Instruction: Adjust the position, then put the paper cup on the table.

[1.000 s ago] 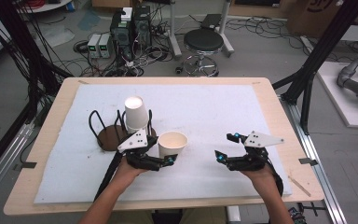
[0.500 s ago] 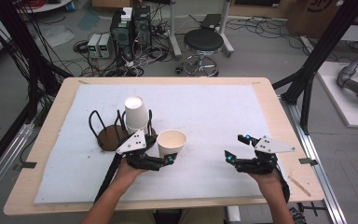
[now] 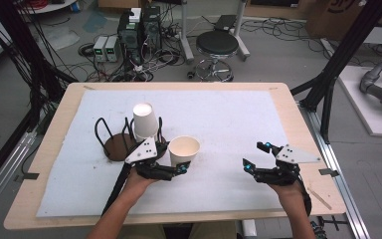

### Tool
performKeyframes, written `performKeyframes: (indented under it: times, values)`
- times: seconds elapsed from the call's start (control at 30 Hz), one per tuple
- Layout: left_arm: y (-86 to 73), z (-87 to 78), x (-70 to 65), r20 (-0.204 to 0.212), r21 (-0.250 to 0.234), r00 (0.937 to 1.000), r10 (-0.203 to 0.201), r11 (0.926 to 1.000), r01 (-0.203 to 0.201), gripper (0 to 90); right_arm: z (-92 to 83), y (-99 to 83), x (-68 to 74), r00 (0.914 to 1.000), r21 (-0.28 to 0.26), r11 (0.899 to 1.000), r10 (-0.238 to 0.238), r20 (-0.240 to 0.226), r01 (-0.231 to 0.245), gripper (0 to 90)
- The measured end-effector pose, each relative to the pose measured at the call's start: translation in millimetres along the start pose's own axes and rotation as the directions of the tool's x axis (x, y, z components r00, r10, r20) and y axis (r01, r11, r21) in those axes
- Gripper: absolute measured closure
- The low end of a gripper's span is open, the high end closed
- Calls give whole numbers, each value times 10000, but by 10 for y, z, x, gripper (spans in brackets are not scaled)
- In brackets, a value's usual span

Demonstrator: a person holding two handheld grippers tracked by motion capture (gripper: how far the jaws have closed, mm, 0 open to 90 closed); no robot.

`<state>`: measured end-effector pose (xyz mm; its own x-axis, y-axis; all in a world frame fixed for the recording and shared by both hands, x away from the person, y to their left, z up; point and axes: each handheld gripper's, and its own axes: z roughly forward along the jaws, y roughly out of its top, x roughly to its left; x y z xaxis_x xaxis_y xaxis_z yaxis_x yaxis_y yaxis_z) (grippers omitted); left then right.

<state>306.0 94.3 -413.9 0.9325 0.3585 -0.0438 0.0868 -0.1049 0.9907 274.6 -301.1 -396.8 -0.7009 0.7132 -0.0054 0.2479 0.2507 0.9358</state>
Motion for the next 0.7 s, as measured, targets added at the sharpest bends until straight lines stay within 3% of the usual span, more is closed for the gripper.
performKeyframes:
  times: [0.37, 0.7]
  values:
    - [91, 170, 126, -97, -267, 9999, -53, 9996, 51, 330, 8, -10, -2, 10000, 4, 10000, 33, 29, -33, 210]
    - [-20, 386, 313, -584, -259, 9957, -721, 9972, 707, 321, 8, -30, -35, 9999, 13, 9999, 120, 59, -120, 210]
